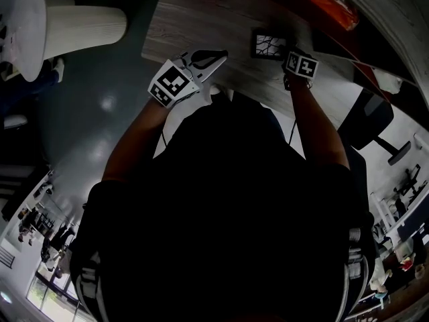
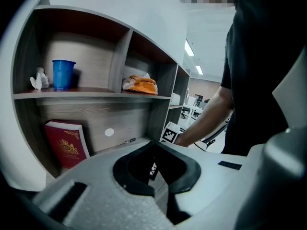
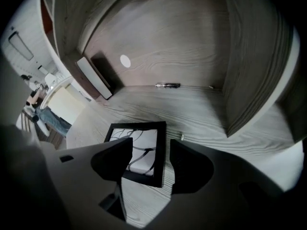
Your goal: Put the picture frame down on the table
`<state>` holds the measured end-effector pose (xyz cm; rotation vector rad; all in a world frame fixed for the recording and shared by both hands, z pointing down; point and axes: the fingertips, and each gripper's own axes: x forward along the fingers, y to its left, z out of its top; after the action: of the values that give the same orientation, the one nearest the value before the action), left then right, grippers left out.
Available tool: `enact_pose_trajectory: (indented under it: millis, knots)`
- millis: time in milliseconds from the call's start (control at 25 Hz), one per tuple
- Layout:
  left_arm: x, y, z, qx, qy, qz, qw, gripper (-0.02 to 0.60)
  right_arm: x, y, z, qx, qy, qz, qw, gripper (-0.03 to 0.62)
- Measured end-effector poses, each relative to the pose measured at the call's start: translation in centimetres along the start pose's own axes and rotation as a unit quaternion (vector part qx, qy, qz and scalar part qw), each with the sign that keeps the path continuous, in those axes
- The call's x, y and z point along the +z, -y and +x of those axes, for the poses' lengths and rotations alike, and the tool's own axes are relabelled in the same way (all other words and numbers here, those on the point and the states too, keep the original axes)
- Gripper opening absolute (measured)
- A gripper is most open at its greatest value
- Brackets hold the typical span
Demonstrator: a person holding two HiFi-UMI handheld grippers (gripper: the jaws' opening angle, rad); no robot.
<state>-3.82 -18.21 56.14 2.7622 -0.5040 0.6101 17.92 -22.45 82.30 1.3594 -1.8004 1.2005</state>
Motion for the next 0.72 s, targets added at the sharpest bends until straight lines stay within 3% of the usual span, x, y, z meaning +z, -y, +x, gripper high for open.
enact_pose_trajectory:
  millis: [720]
  knots:
    - [2.6,0.4,-3.1,0.008,0.038,0.032,0.9987,0.017,3.3,-3.8,-6.9,0.004,0.071,-0.034,0.997,0.198]
